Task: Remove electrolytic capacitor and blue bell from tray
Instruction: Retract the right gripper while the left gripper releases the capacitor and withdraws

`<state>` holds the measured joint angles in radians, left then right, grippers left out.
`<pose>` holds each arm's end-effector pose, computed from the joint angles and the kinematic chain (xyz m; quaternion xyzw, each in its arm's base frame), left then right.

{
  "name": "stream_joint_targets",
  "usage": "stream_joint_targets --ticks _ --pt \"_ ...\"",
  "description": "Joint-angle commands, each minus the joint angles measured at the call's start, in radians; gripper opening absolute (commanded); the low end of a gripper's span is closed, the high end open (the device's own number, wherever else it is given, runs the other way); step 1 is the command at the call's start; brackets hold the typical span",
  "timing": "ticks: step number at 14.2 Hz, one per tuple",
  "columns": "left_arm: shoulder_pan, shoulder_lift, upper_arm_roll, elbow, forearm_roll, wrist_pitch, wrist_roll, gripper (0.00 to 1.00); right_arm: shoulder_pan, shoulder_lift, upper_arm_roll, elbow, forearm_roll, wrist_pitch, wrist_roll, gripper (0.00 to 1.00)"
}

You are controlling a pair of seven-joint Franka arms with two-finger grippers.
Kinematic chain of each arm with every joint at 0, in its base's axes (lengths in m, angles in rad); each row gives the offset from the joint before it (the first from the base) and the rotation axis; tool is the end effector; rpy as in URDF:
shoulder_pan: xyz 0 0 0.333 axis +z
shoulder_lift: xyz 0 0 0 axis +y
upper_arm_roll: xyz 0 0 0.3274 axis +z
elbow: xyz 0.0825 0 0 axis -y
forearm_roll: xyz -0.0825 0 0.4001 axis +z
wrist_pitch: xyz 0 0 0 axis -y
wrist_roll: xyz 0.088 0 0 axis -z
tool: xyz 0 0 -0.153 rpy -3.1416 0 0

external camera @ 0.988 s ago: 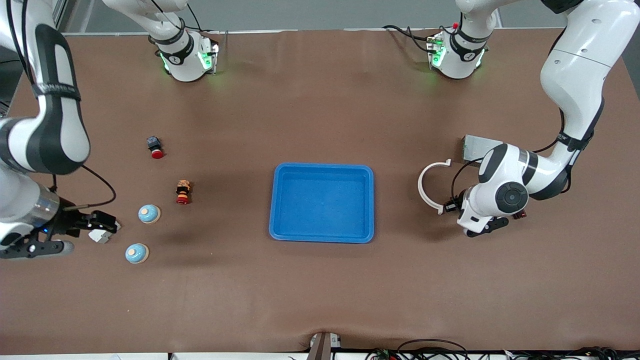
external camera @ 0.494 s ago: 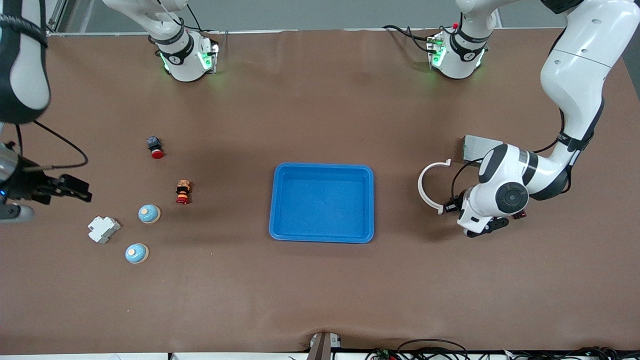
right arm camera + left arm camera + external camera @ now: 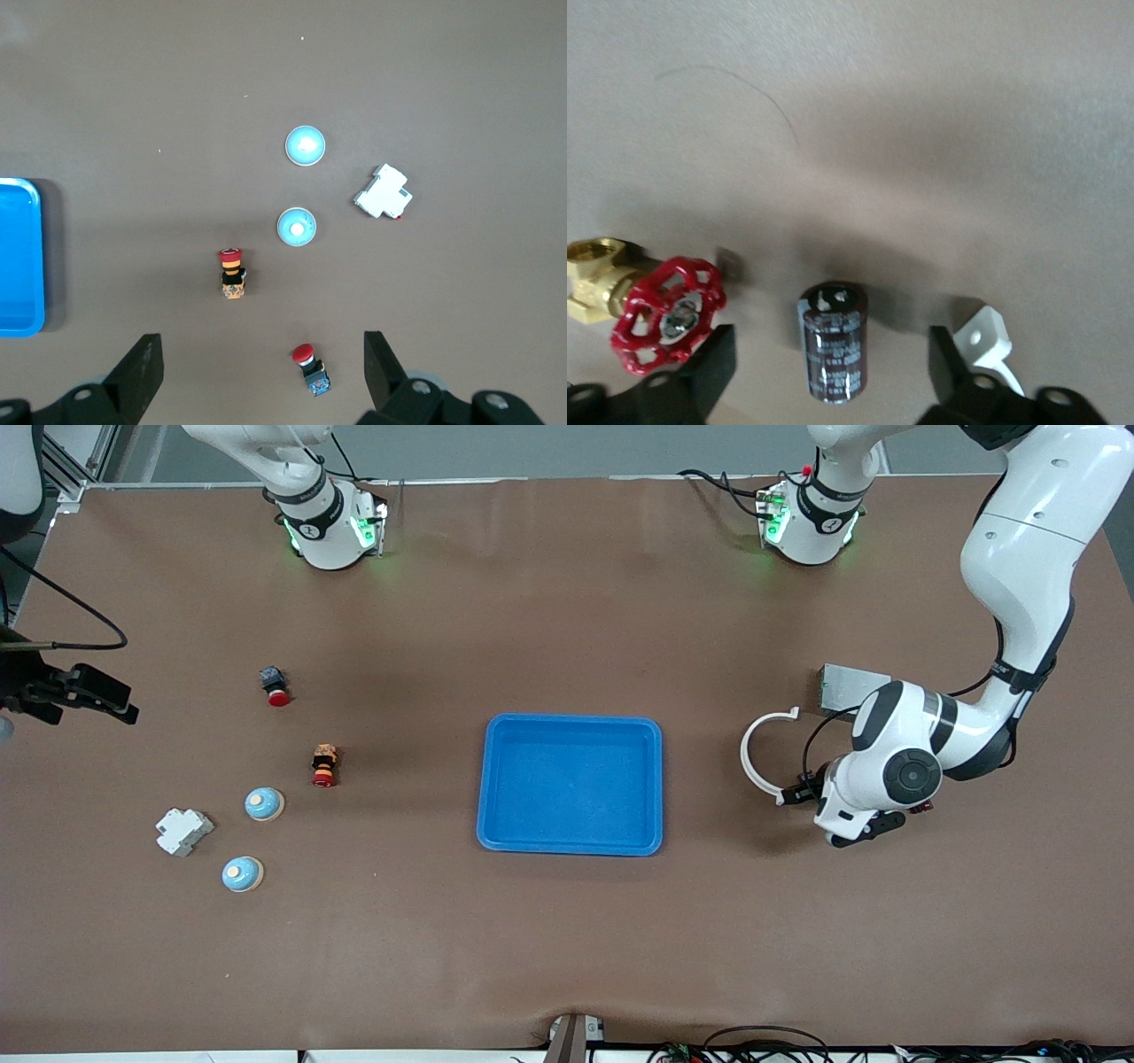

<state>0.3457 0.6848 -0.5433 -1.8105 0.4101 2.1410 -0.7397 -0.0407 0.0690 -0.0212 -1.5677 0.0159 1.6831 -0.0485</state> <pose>0.6231 -0.0896 0.1411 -0.9795 -0.1670 0.1064 0.0377 0.6035 -0.0348 0.5612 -0.9997 0.0074 -0.0236 0.0059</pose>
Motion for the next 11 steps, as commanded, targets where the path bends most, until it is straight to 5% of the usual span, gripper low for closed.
stream_joint_targets --ticks 1,5,11 --pt "0.007 -0.056 -0.006 -0.006 0.026 -0.018 -0.01 1.0 0.001 -0.043 0.009 -0.037 -0.002 0.001 0.022 1.0" --pt "0.039 -0.131 -0.007 -0.004 0.027 -0.121 0.043 1.0 0.001 -0.051 0.009 -0.035 -0.002 -0.009 0.024 1.0" --pt "0.185 -0.252 -0.012 -0.045 0.015 -0.15 0.398 1.0 0.002 -0.051 0.009 -0.035 0.003 -0.008 0.032 1.0"
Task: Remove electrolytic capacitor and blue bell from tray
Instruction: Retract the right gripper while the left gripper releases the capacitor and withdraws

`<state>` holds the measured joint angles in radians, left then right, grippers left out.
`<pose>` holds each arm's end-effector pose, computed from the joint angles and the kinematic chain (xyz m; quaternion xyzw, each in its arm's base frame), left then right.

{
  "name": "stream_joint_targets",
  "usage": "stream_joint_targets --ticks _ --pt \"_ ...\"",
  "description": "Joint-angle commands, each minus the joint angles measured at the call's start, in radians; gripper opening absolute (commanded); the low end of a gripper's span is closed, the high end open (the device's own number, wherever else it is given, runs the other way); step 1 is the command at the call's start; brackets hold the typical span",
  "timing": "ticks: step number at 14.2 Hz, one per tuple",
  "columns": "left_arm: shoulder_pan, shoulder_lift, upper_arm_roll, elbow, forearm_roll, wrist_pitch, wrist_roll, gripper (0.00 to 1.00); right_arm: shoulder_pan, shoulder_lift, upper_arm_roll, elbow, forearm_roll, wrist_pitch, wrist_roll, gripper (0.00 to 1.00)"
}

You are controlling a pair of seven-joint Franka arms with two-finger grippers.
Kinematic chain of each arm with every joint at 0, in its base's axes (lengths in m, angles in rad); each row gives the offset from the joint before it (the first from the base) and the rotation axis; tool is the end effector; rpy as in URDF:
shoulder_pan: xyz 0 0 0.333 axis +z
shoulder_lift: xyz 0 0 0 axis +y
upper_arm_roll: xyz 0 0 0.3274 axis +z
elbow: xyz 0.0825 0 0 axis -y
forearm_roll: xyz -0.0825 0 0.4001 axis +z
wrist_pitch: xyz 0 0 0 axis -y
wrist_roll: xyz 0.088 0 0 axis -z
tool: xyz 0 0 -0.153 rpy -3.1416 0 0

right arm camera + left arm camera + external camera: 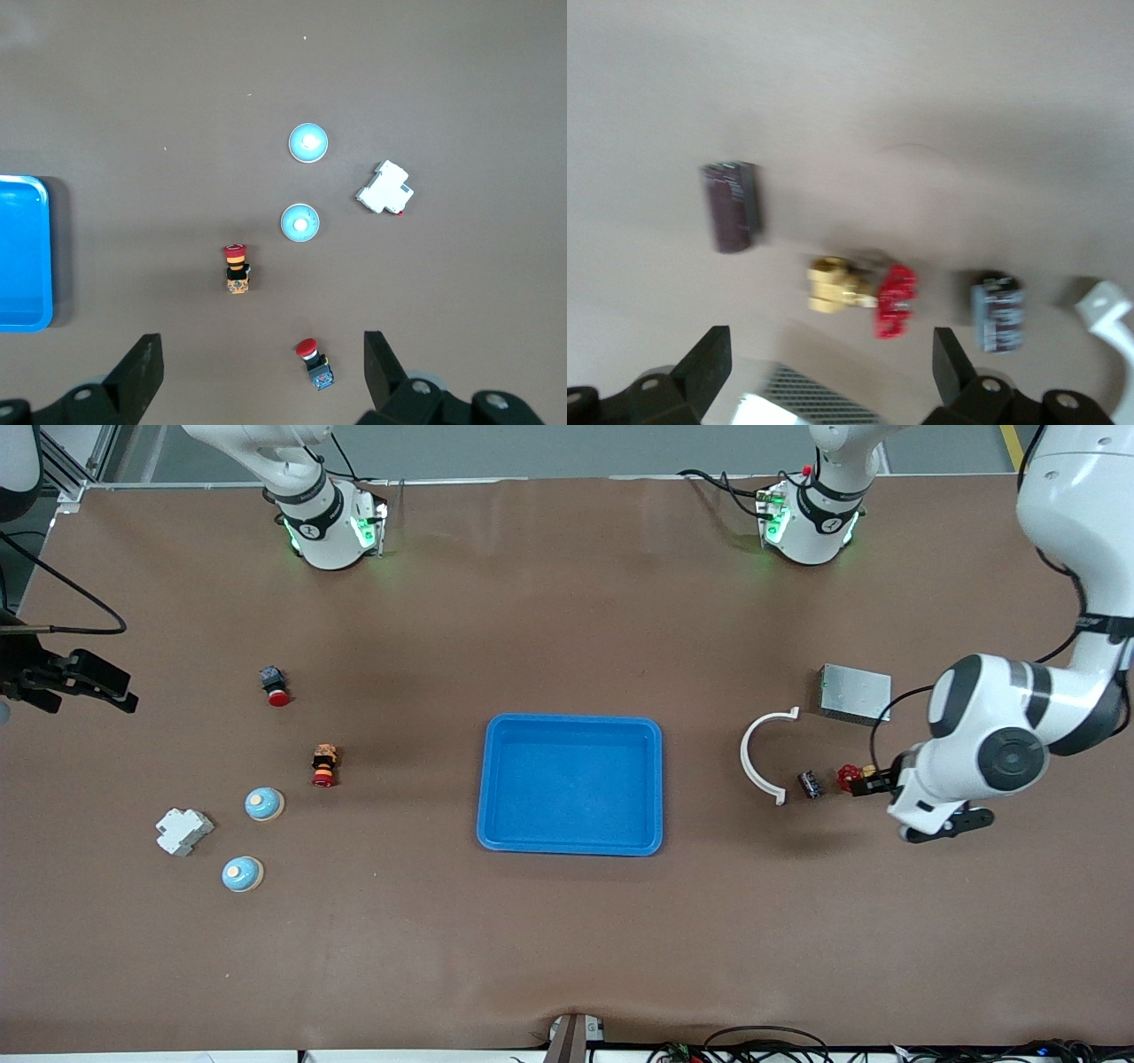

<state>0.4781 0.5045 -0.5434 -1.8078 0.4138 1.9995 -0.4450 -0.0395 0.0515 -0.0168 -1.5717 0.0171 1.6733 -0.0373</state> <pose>0.6308 0.0123 0.2361 -0.9885 -0.0938 0.0931 0.0738 0.5979 -0.0310 0.5688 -0.9996 0.0101 -0.0254 0.0069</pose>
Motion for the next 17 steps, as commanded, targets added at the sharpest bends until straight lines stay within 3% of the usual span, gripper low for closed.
stream_joint_targets --ticks 1,4,9,14,17 --pt "0.088 -0.09 -0.012 -0.054 0.008 -0.011 0.183 1.0 0.001 -0.033 0.006 -0.031 0.001 0.003 0.02 1.0" --pt "0.204 -0.125 -0.017 -0.061 -0.004 -0.013 0.412 1.0 0.006 -0.032 0.006 -0.031 0.003 0.006 0.022 1.0" --pt "0.335 -0.233 -0.024 -0.064 -0.136 -0.082 0.698 1.0 0.007 -0.033 0.006 -0.03 0.003 0.006 0.022 1.0" --pt "0.352 -0.349 -0.023 -0.042 -0.231 -0.181 0.738 1.0 0.009 -0.038 0.011 -0.019 0.003 -0.023 0.025 1.0" --pt "0.346 -0.383 -0.023 0.057 -0.259 -0.338 0.74 1.0 0.029 -0.039 0.012 0.015 0.003 -0.096 0.096 1.0"
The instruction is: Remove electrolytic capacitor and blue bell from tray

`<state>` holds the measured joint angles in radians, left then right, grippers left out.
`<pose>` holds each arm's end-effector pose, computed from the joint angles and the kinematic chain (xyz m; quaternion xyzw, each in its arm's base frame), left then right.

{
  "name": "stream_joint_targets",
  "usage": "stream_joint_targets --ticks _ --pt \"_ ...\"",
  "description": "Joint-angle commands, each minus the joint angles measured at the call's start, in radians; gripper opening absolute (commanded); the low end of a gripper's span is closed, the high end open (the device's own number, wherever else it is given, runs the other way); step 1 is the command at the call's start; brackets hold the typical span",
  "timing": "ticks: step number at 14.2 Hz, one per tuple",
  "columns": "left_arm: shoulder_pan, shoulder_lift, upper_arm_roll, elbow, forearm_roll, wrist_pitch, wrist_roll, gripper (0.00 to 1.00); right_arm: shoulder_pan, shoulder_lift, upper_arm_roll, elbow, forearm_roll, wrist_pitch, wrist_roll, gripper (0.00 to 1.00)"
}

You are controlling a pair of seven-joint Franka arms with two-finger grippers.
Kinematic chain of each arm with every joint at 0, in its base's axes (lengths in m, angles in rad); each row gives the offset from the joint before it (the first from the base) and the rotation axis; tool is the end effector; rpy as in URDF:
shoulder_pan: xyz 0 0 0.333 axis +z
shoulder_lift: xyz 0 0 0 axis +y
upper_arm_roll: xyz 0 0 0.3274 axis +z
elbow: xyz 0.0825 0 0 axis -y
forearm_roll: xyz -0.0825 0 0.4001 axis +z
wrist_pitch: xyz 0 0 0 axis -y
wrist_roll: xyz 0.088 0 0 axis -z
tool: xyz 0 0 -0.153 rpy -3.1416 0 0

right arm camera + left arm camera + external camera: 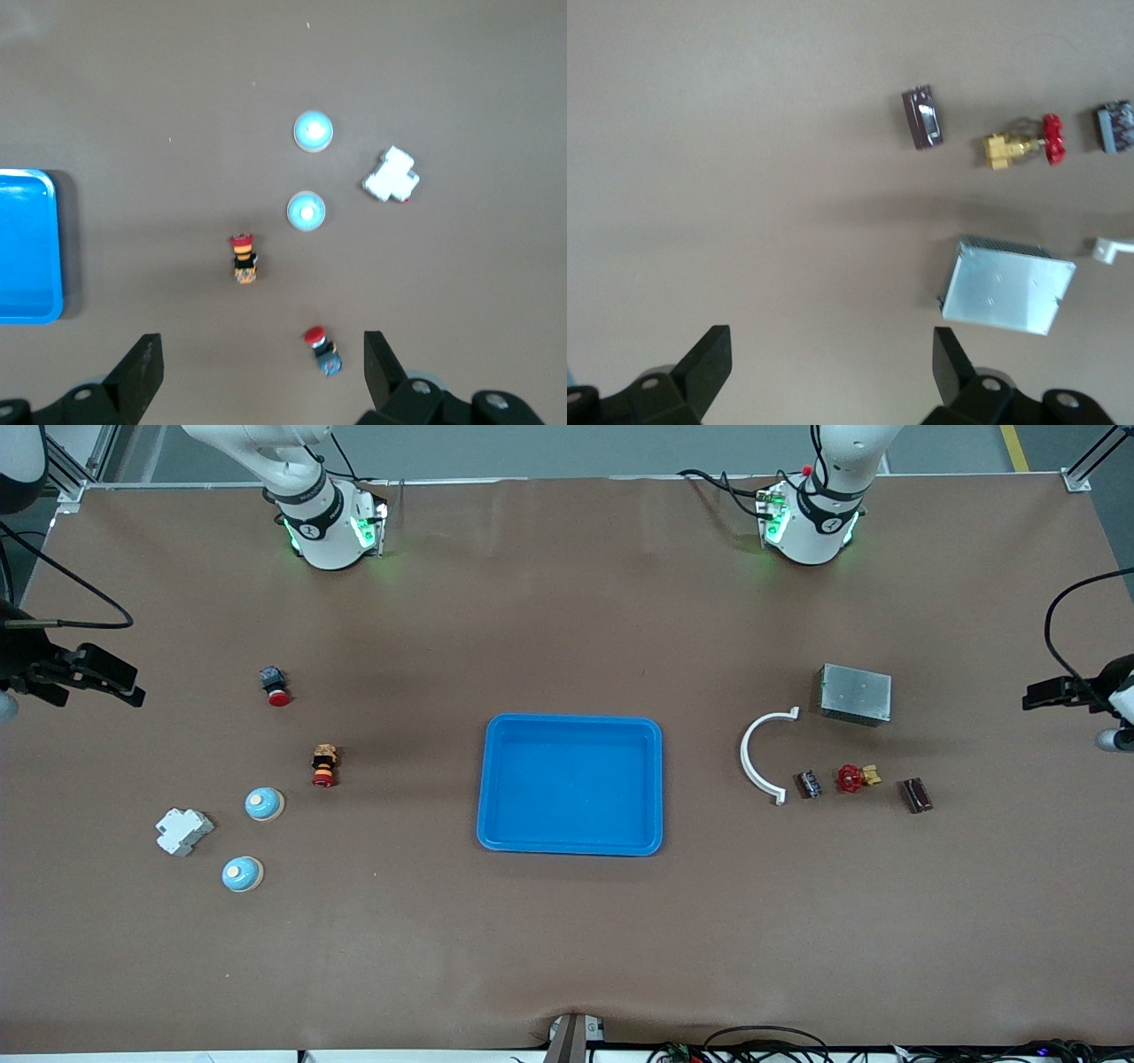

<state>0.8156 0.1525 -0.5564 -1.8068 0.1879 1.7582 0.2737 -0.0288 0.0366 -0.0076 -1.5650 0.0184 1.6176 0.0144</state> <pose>0.5589 0.1841 0.4146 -0.9943 0.0338 0.0978 0.0253 0.5870 -0.0186 0.5758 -0.9996 0.0257 -0.0081 0.0090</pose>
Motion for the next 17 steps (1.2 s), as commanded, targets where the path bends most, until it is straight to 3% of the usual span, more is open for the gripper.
stream_joint_targets --ticks 1,4,7,11,15,17 --pt "0.002 -0.037 -0.01 0.088 -0.047 -0.141 0.019 1.0 0.02 -0.026 0.003 0.01 0.002 -0.045 0.044 1.0" --pt "-0.013 -0.053 -0.002 0.132 -0.1 -0.174 0.009 1.0 0.02 -0.046 0.001 0.01 0.002 -0.057 0.041 1.0" --pt "-0.073 -0.059 0.048 0.139 -0.102 -0.174 0.005 1.0 0.02 -0.063 0.0 0.01 0.002 -0.071 0.041 1.0" --pt "-0.246 -0.041 0.222 0.205 -0.104 -0.169 -0.014 1.0 0.018 -0.069 -0.002 0.01 0.002 -0.087 0.032 1.0" --pt "-0.533 -0.008 0.499 0.244 -0.191 -0.164 -0.041 1.0 0.017 -0.07 -0.002 0.01 0.002 -0.097 0.032 1.0" --pt "-0.602 0.005 0.541 0.253 -0.191 -0.164 -0.042 1.0 0.017 -0.083 -0.003 0.01 0.002 -0.097 0.032 1.0"
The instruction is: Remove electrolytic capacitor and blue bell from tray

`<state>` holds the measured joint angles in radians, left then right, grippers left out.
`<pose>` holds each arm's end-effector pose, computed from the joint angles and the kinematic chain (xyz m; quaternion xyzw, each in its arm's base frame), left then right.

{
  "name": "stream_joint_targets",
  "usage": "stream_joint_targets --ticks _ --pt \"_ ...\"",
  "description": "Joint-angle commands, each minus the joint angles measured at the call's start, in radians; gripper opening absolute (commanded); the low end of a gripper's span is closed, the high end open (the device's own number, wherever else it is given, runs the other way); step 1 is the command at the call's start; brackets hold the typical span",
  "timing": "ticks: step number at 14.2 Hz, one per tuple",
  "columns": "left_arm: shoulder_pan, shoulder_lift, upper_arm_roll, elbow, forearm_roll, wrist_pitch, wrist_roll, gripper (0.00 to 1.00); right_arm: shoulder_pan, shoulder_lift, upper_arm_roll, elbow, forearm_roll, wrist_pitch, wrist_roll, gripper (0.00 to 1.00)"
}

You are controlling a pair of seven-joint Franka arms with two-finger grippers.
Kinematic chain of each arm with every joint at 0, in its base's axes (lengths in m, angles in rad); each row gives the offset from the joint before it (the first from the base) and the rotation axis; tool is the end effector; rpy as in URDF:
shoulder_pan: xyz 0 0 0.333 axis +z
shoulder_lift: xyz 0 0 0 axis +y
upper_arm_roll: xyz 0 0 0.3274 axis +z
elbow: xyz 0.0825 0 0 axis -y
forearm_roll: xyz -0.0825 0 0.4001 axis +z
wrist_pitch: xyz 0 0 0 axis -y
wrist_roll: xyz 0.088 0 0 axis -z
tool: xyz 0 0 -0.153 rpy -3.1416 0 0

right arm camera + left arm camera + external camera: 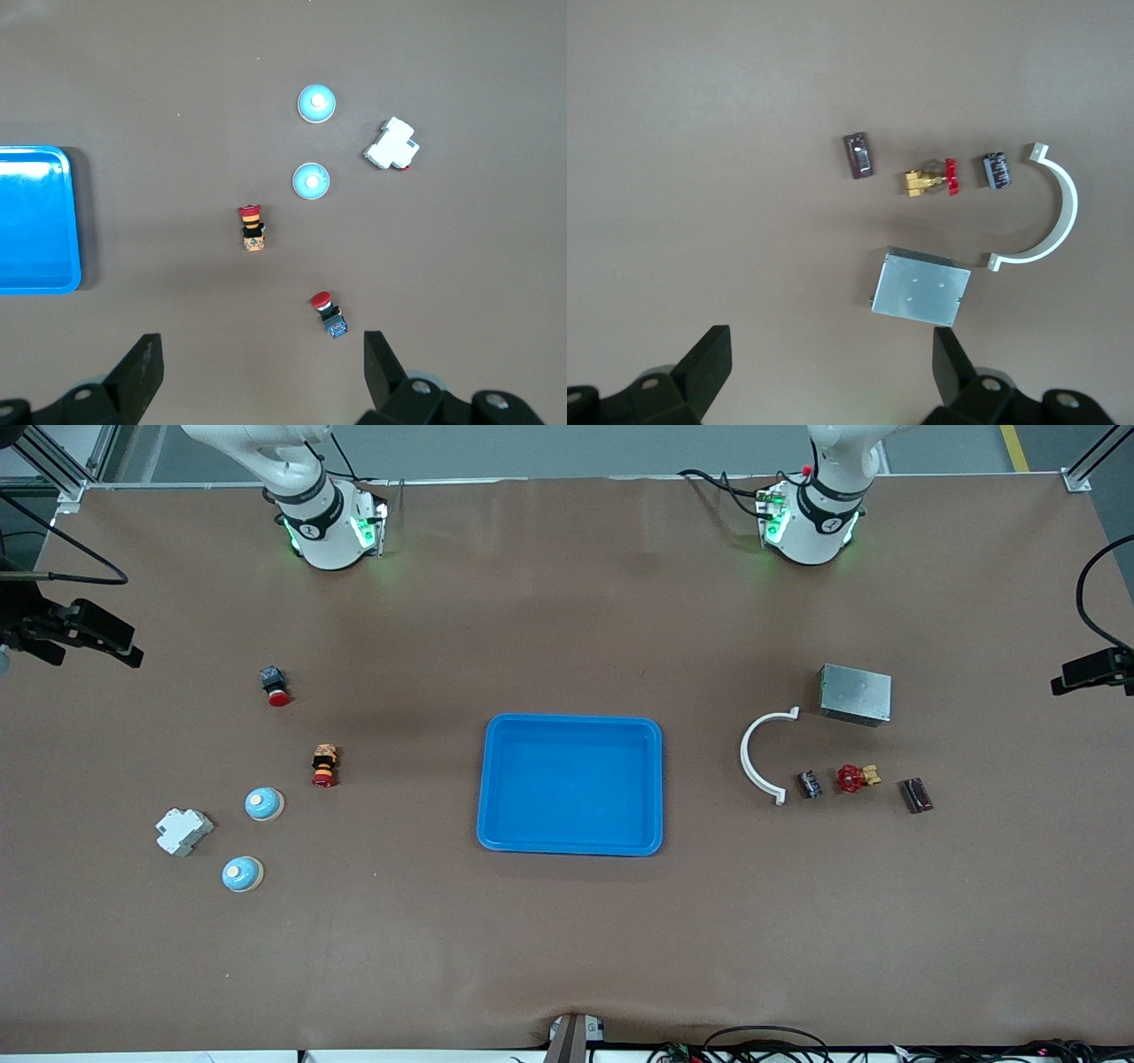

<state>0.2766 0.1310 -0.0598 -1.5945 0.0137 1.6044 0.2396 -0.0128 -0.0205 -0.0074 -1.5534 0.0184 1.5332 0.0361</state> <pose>0.5866 0.1330 0.5043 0.9981 -0.0120 -0.0595 0.0108 0.5604 -0.0085 0.6067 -0.9996 0.0278 -0.0001 0.0093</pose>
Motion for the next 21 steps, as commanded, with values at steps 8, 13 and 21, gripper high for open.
stream_joint_targets --ticks 8,13,21 --pt "-0.339 -0.017 0.204 0.048 -0.024 -0.009 -0.032 1.0 0.0 -0.026 -0.005 -0.002 0.002 -0.013 0.01 1.0" --pt "-0.339 -0.033 0.134 0.079 -0.08 -0.003 -0.19 1.0 0.0 -0.026 -0.005 -0.002 0.002 -0.01 0.01 1.0" --pt "-0.329 -0.076 0.078 0.071 -0.081 0.075 -0.293 1.0 0.0 -0.021 -0.005 -0.004 0.005 0.007 0.011 1.0"
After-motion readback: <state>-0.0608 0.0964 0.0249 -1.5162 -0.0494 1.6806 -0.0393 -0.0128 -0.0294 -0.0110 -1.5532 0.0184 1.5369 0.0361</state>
